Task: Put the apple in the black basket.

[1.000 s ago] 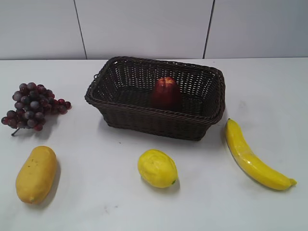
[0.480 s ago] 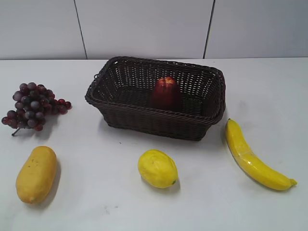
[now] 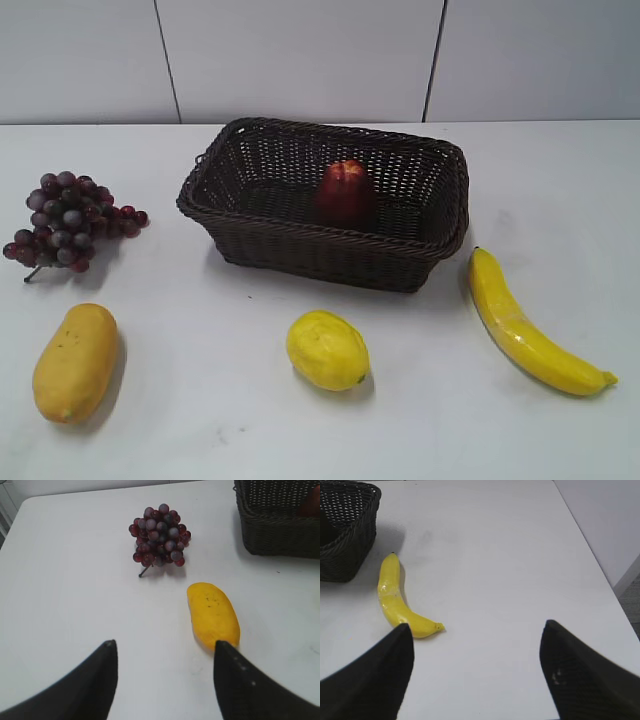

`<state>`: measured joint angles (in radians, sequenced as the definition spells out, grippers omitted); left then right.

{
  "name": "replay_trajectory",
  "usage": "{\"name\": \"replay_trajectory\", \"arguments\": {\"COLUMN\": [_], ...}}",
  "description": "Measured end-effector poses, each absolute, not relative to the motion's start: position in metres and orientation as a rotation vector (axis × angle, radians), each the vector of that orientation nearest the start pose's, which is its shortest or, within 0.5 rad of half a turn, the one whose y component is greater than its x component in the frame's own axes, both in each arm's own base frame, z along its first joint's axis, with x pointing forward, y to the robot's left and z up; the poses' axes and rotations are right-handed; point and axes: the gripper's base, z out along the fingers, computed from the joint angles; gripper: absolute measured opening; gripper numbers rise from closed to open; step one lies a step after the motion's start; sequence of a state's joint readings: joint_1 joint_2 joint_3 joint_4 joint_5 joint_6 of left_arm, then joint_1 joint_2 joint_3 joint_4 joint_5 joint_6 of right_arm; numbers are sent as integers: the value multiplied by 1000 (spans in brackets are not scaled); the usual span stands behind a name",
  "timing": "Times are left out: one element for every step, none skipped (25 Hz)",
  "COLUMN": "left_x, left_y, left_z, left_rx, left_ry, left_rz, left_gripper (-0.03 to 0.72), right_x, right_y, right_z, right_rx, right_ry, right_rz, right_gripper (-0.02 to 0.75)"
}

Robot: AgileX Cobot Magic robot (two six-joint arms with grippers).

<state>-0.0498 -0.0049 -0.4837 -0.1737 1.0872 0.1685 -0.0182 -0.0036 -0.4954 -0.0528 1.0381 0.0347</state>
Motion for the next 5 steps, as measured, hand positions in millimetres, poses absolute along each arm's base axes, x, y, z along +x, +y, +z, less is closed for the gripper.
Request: {"name": "replay_trajectory", "arguments": {"left_x": [-6, -6, -6, -6, -6], "left_y": [-14, -14, -14, -14, -14], "left_z": [272, 272, 272, 272, 272], "left_rx": [235, 235, 235, 235, 235], "left_ry": [2059, 2059, 2059, 2059, 2059], "left_rz": [-137, -137, -137, -137, -137], "left_gripper": [453, 453, 453, 453, 453], "right_x": [-4, -4, -4, -4, -4], "right_y": [-4, -4, -4, -4, -4], "right_z": [278, 278, 278, 278, 278], "right_rx": [55, 55, 55, 55, 55], "right_ry": [2021, 2021, 2021, 2021, 2021], "right_rz": [-53, -53, -53, -53, -53], "right_gripper": [592, 592, 592, 592, 592]}}
